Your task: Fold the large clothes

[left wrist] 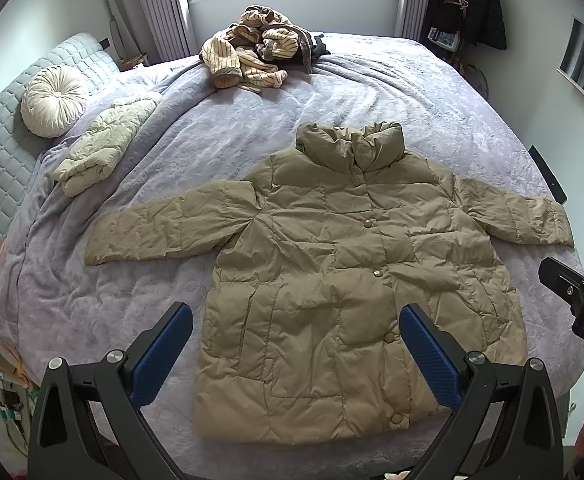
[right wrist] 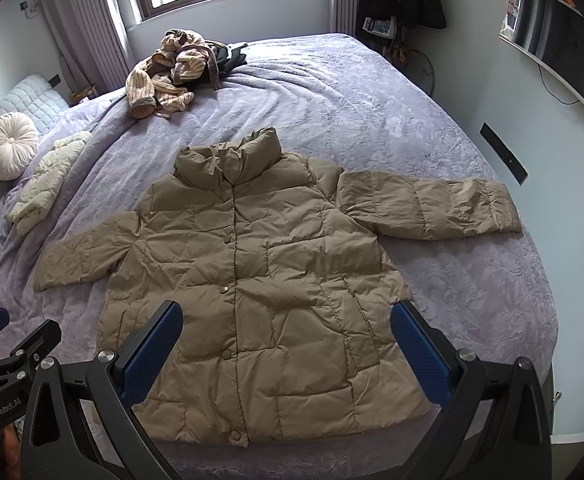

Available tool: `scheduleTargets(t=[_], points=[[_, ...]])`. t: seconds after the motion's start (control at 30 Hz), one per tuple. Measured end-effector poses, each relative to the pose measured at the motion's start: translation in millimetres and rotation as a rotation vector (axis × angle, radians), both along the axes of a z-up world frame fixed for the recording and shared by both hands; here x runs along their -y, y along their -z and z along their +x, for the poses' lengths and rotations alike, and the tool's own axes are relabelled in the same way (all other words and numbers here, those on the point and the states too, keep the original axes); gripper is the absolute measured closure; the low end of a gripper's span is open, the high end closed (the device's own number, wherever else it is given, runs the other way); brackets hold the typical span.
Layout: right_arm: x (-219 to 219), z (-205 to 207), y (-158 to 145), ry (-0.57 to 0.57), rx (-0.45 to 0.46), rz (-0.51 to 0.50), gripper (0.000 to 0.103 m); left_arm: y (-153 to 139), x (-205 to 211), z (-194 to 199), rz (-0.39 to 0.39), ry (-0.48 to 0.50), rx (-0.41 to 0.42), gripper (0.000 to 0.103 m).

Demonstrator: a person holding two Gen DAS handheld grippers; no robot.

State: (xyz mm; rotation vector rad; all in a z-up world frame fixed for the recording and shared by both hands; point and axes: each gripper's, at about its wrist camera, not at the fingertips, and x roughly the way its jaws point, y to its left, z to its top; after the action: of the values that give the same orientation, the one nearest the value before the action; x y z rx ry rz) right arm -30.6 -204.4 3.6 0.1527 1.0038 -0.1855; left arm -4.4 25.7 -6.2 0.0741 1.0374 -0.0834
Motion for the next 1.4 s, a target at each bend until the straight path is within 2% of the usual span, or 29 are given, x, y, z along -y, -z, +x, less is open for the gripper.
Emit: scheduleTargets(t=[0.1,1.4], points=[[-12.1,3.7,-3.4,-0.002,0.001,-0.002,0.000,0.2,0.5,0.0,0.001,-0.002,0.001,0.000],[-12.2,7.1,0.6,-0.006,0.001,-0.001,0.000,1.4,-3.5,0.8,0.003,-0.004,-0.006,0.000]])
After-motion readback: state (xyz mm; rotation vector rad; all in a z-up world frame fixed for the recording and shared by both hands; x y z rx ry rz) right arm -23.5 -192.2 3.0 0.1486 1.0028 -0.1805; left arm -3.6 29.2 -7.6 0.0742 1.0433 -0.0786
